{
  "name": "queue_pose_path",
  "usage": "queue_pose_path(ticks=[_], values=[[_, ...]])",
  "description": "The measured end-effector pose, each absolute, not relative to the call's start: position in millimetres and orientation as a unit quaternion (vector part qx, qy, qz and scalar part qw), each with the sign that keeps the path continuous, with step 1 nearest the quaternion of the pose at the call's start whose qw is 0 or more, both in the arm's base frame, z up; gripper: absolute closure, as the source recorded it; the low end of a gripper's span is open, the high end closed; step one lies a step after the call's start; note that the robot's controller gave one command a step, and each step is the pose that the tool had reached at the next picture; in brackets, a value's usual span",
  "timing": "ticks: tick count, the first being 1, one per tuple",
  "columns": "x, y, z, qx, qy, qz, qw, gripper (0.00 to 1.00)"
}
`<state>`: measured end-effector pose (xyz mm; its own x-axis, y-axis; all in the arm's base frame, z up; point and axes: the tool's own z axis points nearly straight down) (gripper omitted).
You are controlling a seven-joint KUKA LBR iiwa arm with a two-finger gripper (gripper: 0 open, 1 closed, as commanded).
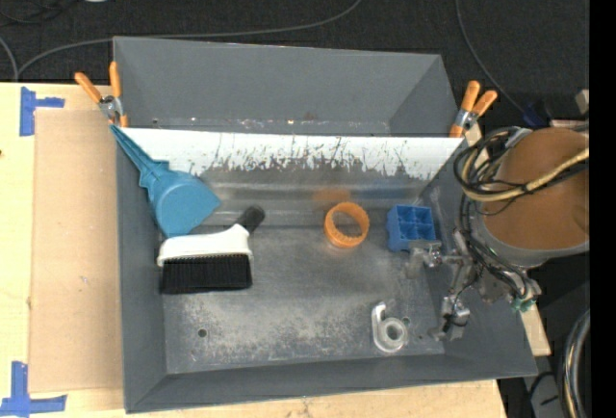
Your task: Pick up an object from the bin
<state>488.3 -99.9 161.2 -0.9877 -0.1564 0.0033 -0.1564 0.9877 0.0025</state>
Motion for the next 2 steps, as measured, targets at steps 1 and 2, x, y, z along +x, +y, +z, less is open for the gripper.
queue_pose_path(ticks=[1, 2], values=[[496.2, -63, 97, -0.006, -1.000, -0.001, 0.004, 0.00], [497.1, -55, 83, 0.056, -0.998, 0.000, 0.000, 0.00]])
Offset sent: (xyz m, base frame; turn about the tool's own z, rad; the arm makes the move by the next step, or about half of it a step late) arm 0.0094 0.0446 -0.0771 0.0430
